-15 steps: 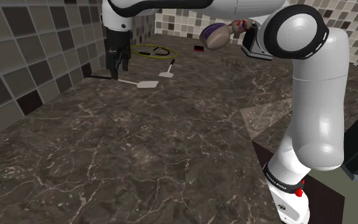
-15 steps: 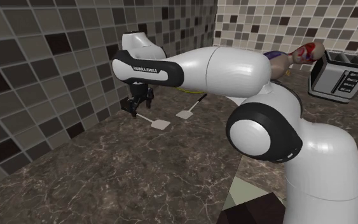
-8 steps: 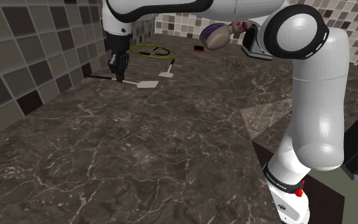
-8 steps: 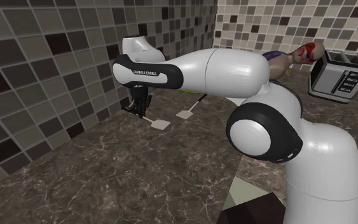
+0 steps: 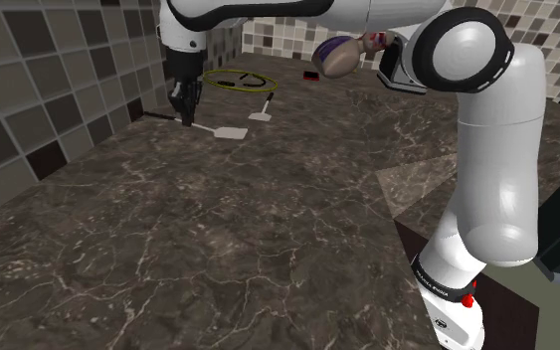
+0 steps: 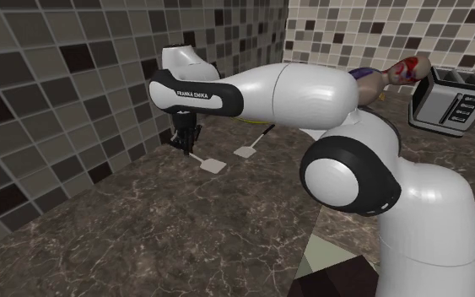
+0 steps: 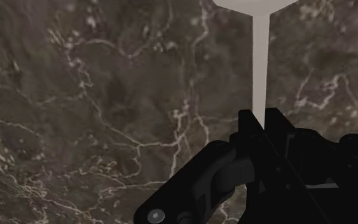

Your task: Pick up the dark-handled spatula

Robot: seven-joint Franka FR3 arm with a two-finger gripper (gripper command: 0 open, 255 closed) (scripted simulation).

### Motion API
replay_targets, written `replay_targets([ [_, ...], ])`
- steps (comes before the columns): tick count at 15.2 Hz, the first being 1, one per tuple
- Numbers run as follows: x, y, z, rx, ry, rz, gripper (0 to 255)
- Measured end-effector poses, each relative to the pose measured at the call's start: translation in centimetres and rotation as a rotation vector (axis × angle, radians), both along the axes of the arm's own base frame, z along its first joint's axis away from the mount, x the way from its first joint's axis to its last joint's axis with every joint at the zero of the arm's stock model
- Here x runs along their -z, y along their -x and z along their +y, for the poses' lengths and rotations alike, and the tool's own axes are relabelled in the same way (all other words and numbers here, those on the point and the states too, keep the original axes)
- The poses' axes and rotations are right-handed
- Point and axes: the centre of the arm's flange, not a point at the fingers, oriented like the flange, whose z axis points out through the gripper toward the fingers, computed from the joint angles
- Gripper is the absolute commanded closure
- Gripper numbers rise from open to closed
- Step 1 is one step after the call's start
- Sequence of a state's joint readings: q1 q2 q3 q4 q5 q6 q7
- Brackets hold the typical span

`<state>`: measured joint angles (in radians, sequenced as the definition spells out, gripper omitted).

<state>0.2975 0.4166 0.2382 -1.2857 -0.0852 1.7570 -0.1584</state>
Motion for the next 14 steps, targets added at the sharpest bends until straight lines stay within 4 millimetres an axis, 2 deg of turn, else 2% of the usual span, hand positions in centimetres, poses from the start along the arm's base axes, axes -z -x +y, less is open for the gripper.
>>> replay_targets([
  [14, -7.0, 0.1, 0.1, 0.0, 0.0, 0.0, 255],
])
